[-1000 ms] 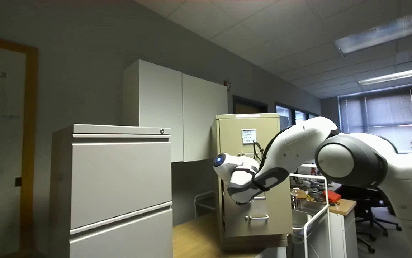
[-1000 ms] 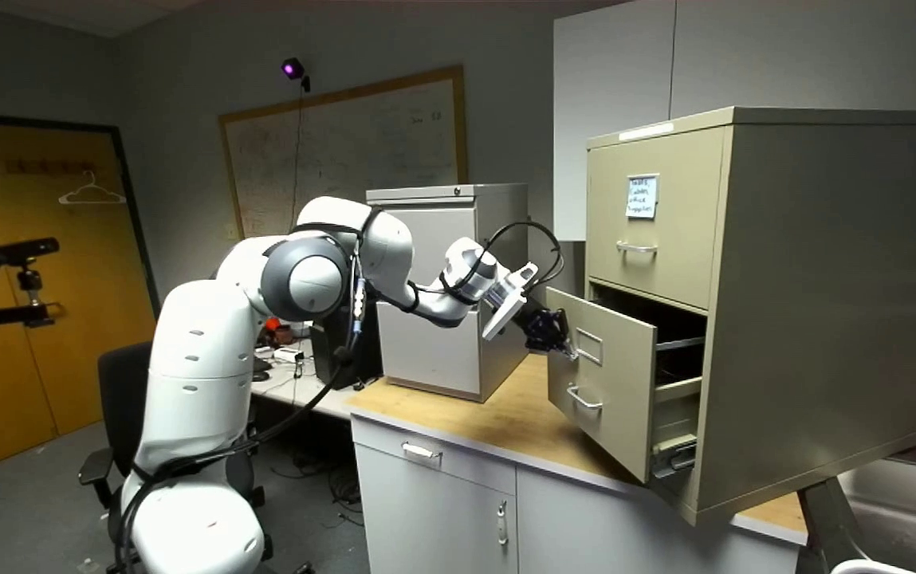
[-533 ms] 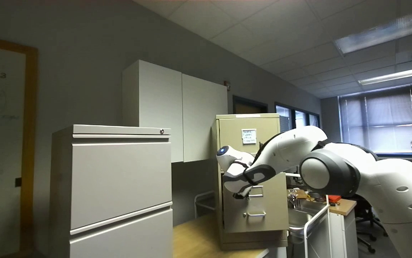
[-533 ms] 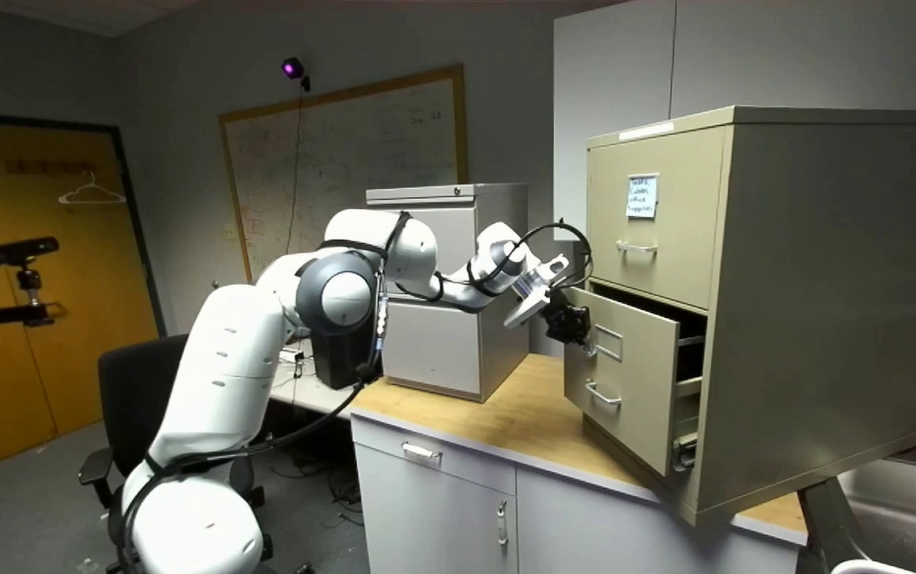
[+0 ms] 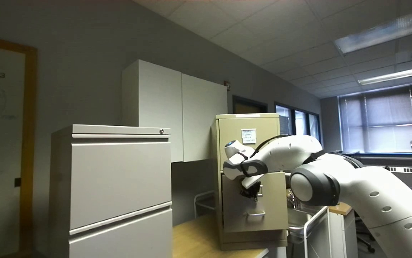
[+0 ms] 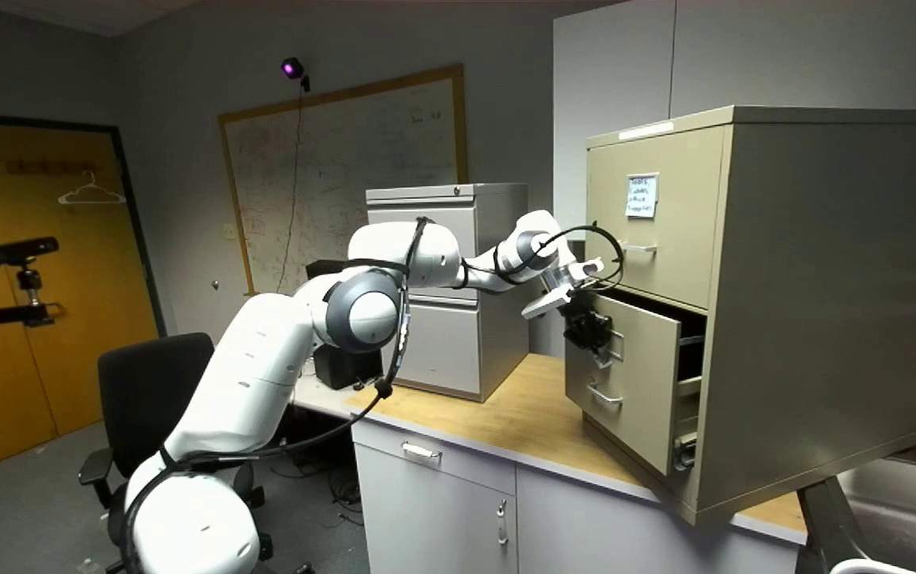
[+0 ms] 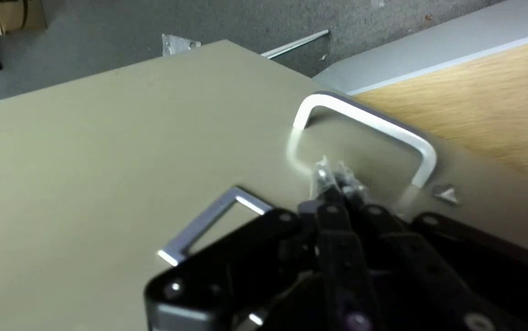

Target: Close the bottom drawer of the cabinet to the right

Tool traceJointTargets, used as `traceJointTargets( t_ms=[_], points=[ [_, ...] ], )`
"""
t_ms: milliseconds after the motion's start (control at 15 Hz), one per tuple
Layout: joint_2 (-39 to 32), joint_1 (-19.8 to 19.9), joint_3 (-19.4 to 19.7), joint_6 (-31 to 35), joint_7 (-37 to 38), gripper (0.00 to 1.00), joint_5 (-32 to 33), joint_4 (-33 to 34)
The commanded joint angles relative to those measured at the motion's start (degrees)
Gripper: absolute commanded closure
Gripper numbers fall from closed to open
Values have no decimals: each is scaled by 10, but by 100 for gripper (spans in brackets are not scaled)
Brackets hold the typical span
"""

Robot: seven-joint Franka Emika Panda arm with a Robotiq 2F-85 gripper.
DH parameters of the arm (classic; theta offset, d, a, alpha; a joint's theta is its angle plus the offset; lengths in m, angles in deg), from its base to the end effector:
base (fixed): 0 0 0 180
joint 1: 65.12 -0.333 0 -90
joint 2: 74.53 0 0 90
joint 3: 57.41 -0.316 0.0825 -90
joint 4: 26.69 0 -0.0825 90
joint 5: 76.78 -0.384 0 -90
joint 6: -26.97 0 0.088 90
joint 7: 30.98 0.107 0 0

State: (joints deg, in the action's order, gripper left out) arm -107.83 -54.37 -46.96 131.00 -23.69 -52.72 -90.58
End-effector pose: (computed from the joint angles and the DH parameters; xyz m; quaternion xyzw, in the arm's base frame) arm 0.6858 -0.2606 0.5051 0.9478 -0.1840 0.0328 0.2584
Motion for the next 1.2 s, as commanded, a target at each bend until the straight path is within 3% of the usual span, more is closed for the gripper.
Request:
traceJointTargets(
  t_ms=[0, 200, 267, 333, 467, 533, 600, 733, 1133],
  points=[
    [-77, 32, 14, -46, -62, 100, -34, 129],
    [-115, 44, 8, -67, -113, 100, -18, 186],
    [-128, 39, 10, -80, -122, 74, -10, 202],
    [-131, 39, 14, -107, -143, 74, -1, 219],
    [-139, 24, 14, -164, -113, 61, -1, 236],
    [-124, 14, 13, -159, -102, 88, 7, 209],
    [-124, 7, 17, -154, -85, 88, 19, 203],
    [-138, -3, 35, -117, -48, 100, 62, 208],
    [-211, 2, 63, -86, -49, 100, 98, 302]
  ],
)
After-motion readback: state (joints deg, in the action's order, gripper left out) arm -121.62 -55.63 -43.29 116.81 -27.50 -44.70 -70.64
